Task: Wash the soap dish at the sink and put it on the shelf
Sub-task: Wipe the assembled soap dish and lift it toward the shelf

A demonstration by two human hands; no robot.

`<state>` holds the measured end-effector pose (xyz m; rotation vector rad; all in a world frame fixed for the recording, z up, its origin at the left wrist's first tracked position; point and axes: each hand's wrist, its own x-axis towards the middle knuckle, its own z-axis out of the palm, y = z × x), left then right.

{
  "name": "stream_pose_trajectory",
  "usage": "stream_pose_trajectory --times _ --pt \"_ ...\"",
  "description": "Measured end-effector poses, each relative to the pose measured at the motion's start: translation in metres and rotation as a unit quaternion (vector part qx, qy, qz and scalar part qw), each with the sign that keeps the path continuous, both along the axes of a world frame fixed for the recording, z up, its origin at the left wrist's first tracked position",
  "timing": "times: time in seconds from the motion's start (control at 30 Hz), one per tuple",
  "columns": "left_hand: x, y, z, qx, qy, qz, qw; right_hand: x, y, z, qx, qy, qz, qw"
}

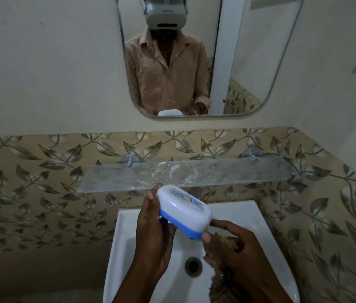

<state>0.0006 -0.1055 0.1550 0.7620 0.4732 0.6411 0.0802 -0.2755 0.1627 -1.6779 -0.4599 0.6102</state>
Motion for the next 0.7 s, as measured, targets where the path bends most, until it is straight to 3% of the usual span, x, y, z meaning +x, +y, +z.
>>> stream_pose_trajectory --times 0.2,0.3,0.43,0.53,0.7 --pt "0.007 -0.007 0.004 0.172 -0.014 0.033 0.984 0.014 0.009 0.019 0.079 -0.008 0.006 0.997" --pt "0.009 0.012 0.006 0.342 0.027 0.032 0.939 0.036 0.009 0.029 0.080 -0.029 0.022 0.996" --pt "0.021 0.040 0.012 0.491 0.079 0.025 0.867 0.069 0.020 0.041 0.089 -0.030 0.057 0.994" --pt "0.035 0.056 0.020 0.564 0.119 0.033 0.817 0.085 0.034 0.042 0.075 -0.033 0.027 0.996" --pt "0.060 0.076 0.029 0.618 0.142 0.014 0.773 0.097 0.061 0.038 0.035 -0.064 -0.028 0.997"
